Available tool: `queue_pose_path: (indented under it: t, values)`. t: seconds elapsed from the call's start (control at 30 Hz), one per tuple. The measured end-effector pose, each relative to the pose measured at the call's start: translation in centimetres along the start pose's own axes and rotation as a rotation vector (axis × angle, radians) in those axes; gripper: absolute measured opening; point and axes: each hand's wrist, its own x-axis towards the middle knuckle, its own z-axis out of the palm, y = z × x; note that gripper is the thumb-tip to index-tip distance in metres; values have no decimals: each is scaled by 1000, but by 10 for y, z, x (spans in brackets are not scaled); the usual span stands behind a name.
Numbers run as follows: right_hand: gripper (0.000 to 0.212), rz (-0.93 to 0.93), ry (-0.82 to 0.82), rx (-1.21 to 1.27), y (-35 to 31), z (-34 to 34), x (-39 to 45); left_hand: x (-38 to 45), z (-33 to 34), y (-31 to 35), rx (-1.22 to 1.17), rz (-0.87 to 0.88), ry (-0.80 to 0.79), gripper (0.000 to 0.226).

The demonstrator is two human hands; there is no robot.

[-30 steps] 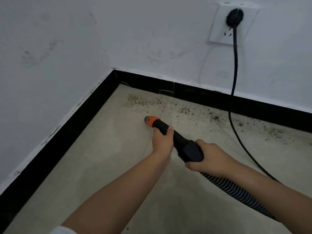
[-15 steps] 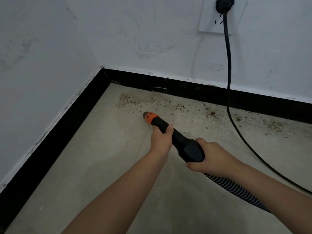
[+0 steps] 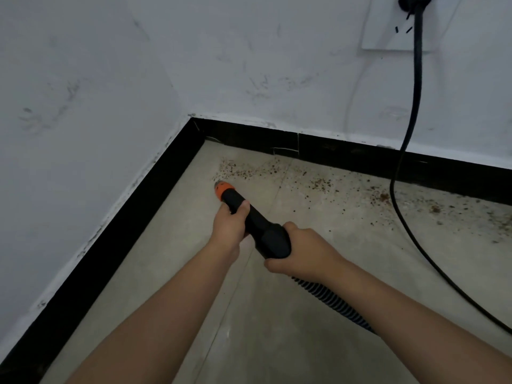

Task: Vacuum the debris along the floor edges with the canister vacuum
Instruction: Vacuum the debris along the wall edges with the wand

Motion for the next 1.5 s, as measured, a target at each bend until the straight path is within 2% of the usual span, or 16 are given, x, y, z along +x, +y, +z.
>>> queue_pose_path:
  t: [0.27, 0.37, 0.47, 0.7, 0.9, 1.27, 1.37, 1.5]
  values:
    - [45, 10, -34, 0, 27, -19, -32, -35, 28, -15, 9, 6, 27, 51]
    - [38, 2, -78, 7, 45, -43, -52, -60, 52, -22, -10, 21, 51, 59]
    - [33, 21, -117, -45, 54, -67, -70, -79, 73, -24, -54, -43, 56, 65]
    - [36, 92, -134, -158, 51, -92, -93, -89, 95, -29, -100, -172, -6, 72]
    - [31, 38, -192, -210, 36, -80, -87, -87, 75, -37, -117, -168, 51, 73]
    - [37, -54, -347, -271, -11, -35, -61, -80, -2, -56, -97, -166, 224, 69]
    - [37, -59, -338, -257, -24, -14, -55, -73, -23, -56, -78, -128, 236, 66]
    - [36, -47, -246, -205, -37, 2, -45, -56, -32, -45, -71, -85, 243, 63]
